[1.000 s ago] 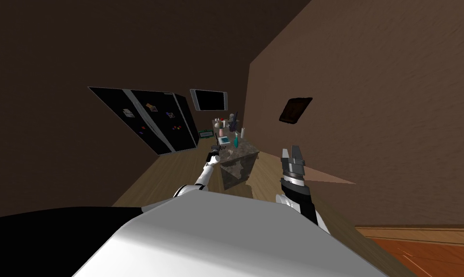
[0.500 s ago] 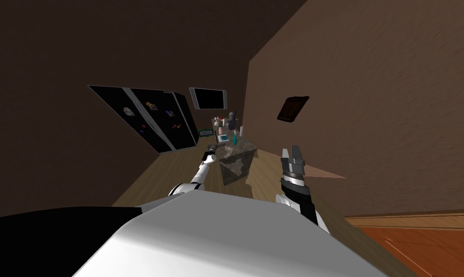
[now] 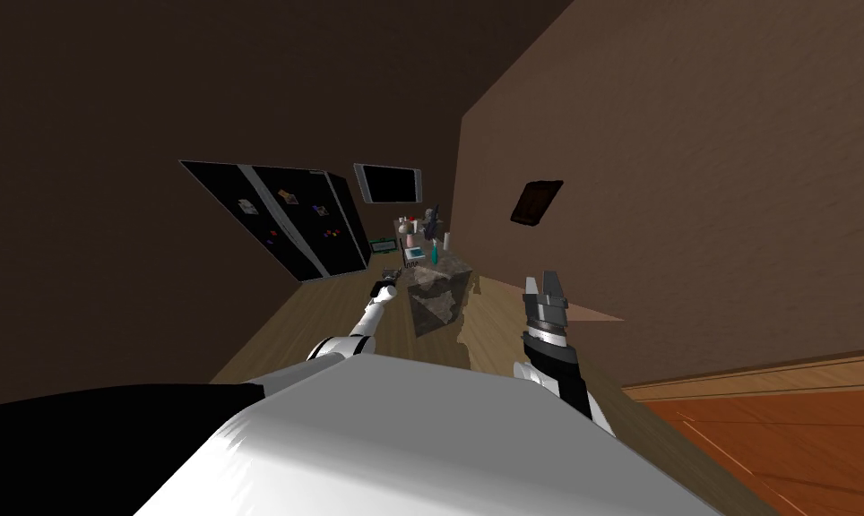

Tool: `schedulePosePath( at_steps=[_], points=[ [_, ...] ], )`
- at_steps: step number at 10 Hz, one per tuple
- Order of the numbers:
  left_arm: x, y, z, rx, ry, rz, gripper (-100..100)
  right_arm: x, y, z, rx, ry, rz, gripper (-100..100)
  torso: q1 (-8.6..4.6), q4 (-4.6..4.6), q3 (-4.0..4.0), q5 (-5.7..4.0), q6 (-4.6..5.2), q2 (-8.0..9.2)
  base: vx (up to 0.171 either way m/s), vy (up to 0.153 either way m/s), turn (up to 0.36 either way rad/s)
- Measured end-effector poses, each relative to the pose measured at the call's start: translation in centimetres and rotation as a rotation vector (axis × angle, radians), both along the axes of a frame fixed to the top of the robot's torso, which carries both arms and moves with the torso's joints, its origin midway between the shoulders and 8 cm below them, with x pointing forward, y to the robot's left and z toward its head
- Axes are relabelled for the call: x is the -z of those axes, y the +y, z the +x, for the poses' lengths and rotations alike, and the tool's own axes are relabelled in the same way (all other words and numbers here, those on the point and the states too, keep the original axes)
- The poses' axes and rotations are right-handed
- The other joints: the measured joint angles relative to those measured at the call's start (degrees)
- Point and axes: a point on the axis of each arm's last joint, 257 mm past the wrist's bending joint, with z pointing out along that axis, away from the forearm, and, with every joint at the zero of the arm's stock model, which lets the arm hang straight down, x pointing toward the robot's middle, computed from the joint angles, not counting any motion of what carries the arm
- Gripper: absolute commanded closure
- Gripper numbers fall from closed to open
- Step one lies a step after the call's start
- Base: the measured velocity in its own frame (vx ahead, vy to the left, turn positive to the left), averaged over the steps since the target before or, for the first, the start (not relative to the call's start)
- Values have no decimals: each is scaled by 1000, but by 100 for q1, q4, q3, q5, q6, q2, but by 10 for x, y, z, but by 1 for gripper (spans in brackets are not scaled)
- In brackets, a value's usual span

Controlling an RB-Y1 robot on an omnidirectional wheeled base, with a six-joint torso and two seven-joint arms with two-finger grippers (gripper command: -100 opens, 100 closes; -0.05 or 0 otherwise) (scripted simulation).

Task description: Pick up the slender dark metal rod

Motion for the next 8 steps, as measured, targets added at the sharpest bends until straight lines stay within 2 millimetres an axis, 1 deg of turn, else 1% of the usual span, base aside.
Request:
schedulePosePath(
  at_steps=[1, 2, 3, 4, 6, 7, 8],
  points=[
    [3, -1, 2, 5, 16, -11, -100, 0, 0, 0, 0, 0, 0, 0, -3, -1, -3, -1, 0, -6, -144, -97, 26],
    [9, -7, 5, 18, 36, -26, -100, 0, 0, 0, 0, 0, 0, 0, -16, -1, -3, -3, 1, -5, -116, -95, 45],
    [13, -16, 8, 33, 53, -39, -100, 0, 0, 0, 0, 0, 0, 0, -17, -2, -7, -4, 1, -13, -44, -94, 70],
    [17, -25, 12, 53, 70, -47, -100, 0, 0, 0, 0, 0, 0, 0, -17, -6, -19, -4, 0, -35, 38, -93, 110],
    [16, -44, 20, 89, 86, -54, -100, 0, 0, 0, 0, 0, 0, 0, -16, -18, -50, -4, -1, -90, 126, -79, 153],
    [11, -50, 25, 104, 88, -47, -100, 0, 0, 0, 0, 1, 0, 0, -9, -23, -63, -3, -2, -113, 200, -82, 192],
    [2, -54, 30, 116, 85, -36, -100, 0, 0, 0, 0, 1, 0, 0, -12, -27, -75, -3, -2, -133, 177, -94, 141]
  ],
)
